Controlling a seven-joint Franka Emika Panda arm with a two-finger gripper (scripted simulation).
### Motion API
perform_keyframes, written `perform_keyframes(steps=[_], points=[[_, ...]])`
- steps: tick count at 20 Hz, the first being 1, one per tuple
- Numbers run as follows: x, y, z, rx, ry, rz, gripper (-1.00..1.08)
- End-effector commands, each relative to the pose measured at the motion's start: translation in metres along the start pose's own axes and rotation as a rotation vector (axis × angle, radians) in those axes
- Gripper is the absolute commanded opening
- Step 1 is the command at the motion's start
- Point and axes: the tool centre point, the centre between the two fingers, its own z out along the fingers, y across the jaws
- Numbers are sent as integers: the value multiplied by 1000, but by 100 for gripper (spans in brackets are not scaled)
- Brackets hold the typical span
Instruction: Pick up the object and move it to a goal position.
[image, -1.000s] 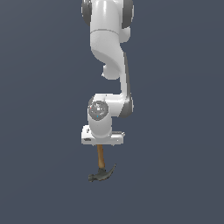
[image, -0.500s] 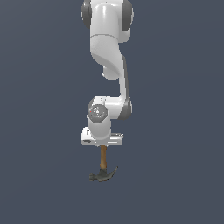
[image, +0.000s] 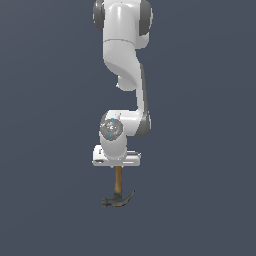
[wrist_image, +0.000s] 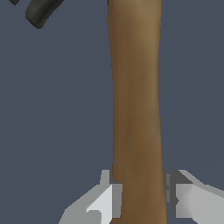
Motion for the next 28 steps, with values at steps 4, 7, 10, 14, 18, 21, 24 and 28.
perform_keyframes(steps=[4,7,10,14,18,21,24,28], points=[[-5,-8,-4,1,0,-2,-100],[-10,-16,-9,1,0,-2,-100],[-19,-27,-15,1,0,-3,-100],[-34,-48,-28,1,0,-3,-100],[-55,-78,-45,1,0,-3,-100],[-74,-104,-61,1,0,-4,-100],[-93,-132,-77,1,0,-4,-100],[-118,-167,-99,1,0,-5,-100]])
